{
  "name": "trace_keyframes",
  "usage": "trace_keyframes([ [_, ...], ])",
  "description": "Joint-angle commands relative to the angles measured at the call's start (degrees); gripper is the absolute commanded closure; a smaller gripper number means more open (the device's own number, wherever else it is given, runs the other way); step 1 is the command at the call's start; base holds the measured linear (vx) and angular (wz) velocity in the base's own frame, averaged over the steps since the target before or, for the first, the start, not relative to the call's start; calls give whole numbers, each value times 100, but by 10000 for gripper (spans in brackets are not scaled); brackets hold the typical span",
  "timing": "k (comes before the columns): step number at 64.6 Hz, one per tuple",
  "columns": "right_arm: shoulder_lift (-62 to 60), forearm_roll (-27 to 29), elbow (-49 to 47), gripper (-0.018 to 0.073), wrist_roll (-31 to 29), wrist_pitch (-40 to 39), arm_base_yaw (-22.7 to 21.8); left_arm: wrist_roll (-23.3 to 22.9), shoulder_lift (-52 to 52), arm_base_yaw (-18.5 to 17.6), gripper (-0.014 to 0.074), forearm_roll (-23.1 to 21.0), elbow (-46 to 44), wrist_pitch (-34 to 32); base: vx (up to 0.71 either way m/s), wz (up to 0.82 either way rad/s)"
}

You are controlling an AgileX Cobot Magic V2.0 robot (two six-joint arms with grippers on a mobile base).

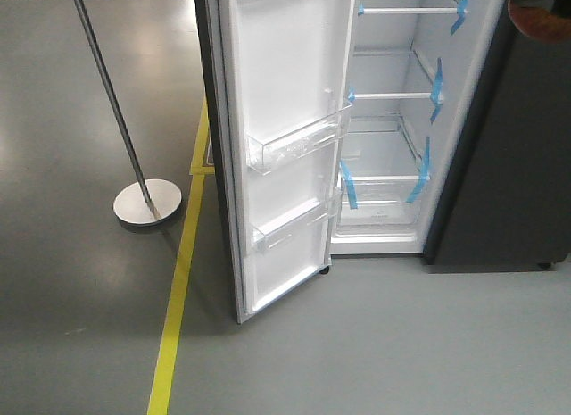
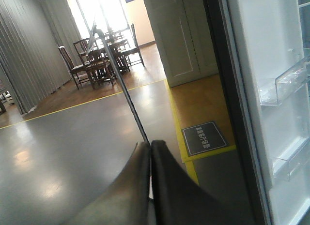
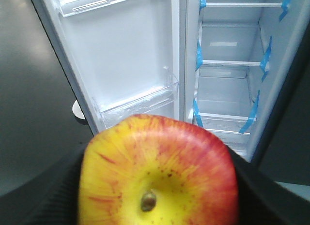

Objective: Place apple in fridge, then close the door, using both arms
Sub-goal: 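Approach the refrigerator shelves with the apple in the right gripper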

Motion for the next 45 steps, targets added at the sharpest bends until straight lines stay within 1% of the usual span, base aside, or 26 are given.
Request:
trace_keyframes([
  [1,-153,84,-161,524,-34,-418,-30,-23,-29,-20,603,-25,-92,-416,2,-1],
  [45,-153,84,-161,524,-34,-418,-30,-23,-29,-20,603,-25,-92,-416,3,-1],
])
